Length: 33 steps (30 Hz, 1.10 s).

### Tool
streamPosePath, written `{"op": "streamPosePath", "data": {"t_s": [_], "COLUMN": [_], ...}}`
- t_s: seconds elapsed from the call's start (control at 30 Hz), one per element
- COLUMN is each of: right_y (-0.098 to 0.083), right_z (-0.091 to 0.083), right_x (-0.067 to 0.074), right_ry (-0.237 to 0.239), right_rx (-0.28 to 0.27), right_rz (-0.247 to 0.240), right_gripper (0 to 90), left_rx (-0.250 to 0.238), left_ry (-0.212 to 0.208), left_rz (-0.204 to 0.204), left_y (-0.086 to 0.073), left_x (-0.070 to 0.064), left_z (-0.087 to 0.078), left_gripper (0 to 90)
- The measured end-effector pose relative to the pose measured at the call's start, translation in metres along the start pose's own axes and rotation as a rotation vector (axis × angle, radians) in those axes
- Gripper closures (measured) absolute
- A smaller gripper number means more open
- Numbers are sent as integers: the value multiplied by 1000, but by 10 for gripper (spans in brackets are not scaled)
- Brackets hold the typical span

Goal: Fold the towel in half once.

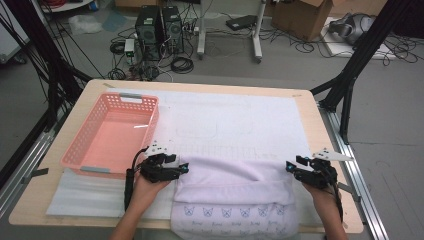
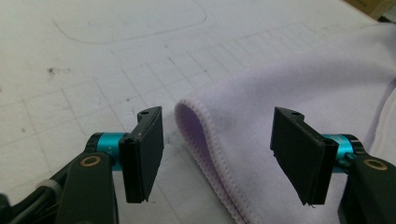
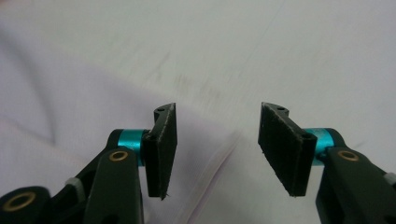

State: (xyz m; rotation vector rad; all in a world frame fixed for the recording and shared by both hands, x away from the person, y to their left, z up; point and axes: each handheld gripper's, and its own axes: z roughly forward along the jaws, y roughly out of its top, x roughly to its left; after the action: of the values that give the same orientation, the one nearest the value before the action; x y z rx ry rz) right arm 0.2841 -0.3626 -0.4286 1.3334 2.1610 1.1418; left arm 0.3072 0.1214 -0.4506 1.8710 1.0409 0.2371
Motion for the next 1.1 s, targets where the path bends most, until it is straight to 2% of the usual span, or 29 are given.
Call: {"op": "streamPosePath", "data": {"t_s": [0.03,0.1,0.13,0.17,0.2,0.27,0.3,0.33,0.37,0.43,0.57,0.63,0.7,0.73,0.8,0.83,0.87,0.9,0.93,1.0,1.03,1.1], "right_y": [-3,-9,-11,-11,-10,-4,-2,0,2,2,-2,-4,-8,-10,-12,-12,-12,-11,-10,-8,-8,-7], "right_z": [5,15,17,17,18,22,24,26,26,21,6,7,15,19,20,20,20,20,20,21,21,21], "right_x": [1,0,0,0,-1,-3,-5,-7,-8,-6,-8,-9,-6,-4,1,3,3,4,6,16,16,9], "right_ry": [-2,5,-6,-8,-12,-143,-191,-198,-170,-135,-59,-12,-3,-1,-39,-52,-58,-52,-9,-62,-62,-38], "right_rx": [37,71,66,53,51,41,32,28,18,-10,-50,-10,37,58,45,47,47,51,57,68,69,46], "right_rz": [-19,-28,-34,-46,-48,-71,-53,-36,-9,-3,50,69,34,25,-10,-5,-8,-11,-17,-80,-88,-52], "right_gripper": [452,459,530,656,708,728,714,695,677,610,506,465,460,450,487,519,569,712,848,858,861,864], "left_rx": [8,19,19,18,17,19,18,20,22,33,46,62,81,80,69,67,70,67,65,57,42,1], "left_ry": [-3,3,2,1,1,5,5,6,4,-1,-2,22,59,67,71,53,26,46,58,61,66,74], "left_rz": [2,1,0,-2,-5,-4,-4,-3,-1,3,9,50,100,99,81,72,72,90,98,72,54,19], "left_y": [0,0,0,0,0,0,0,0,0,1,3,4,5,5,4,4,3,3,2,3,3,8], "left_x": [0,-1,-1,-1,-1,0,0,-1,-1,-1,-4,-9,-12,-11,-9,-7,-8,-12,-14,-13,-12,-10], "left_z": [1,3,3,3,3,3,3,3,4,5,9,12,13,12,11,11,12,12,11,11,11,10], "left_gripper": [346,347,348,350,351,351,351,352,352,358,369,408,476,523,628,696,810,824,832,841,844,846]}}
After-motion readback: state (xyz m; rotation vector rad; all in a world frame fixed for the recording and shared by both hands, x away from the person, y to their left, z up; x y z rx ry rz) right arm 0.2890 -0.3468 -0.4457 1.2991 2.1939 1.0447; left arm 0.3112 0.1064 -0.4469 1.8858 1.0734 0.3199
